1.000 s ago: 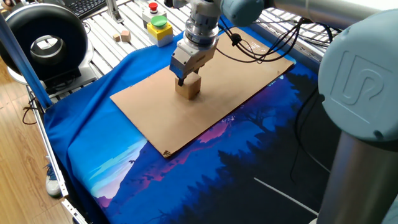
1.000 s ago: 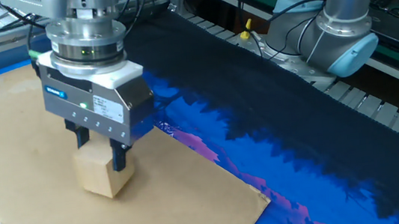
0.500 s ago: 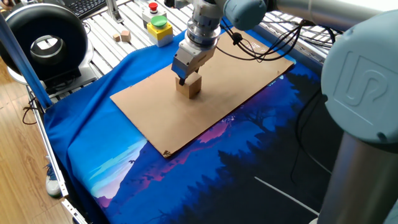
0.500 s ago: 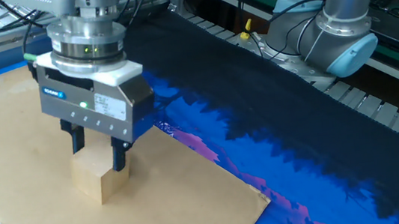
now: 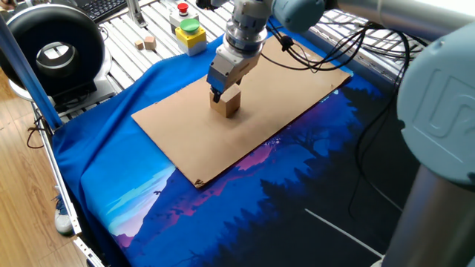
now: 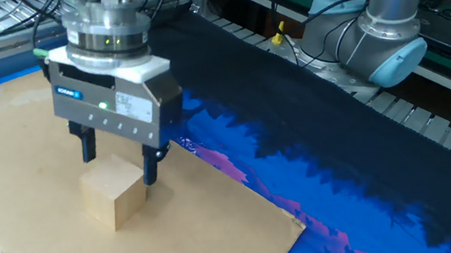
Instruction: Grab the block and place it at the designated location
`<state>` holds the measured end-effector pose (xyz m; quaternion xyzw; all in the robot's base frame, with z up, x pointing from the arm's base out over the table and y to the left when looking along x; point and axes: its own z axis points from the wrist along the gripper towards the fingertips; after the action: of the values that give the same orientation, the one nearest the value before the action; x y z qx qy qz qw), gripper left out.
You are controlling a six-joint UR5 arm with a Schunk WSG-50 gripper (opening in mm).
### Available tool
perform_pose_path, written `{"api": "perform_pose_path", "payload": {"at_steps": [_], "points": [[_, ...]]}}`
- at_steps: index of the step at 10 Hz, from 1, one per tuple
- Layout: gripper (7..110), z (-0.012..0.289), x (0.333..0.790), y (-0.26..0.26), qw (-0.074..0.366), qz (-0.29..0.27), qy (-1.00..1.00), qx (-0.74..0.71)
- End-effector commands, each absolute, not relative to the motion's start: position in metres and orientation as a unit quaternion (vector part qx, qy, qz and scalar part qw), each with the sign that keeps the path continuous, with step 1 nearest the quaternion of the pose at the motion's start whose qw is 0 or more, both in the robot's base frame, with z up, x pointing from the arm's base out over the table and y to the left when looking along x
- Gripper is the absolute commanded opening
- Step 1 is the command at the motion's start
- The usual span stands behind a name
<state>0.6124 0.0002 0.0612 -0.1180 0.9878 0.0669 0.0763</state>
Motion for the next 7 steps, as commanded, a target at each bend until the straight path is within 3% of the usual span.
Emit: {"api": "perform_pose_path", "payload": {"at_steps": [1,2,5,7], "points": [[88,0.083,0.613,-0.024,0.081,0.019,0.988,-0.131],[44,0.093,0.615,-0.034,0.07,-0.002,0.989,-0.127],[44,0.14,0.63,-0.063,0.032,-0.063,0.993,-0.097],[44,0.136,0.649,-0.072,0.04,-0.066,0.993,-0.088]]}}
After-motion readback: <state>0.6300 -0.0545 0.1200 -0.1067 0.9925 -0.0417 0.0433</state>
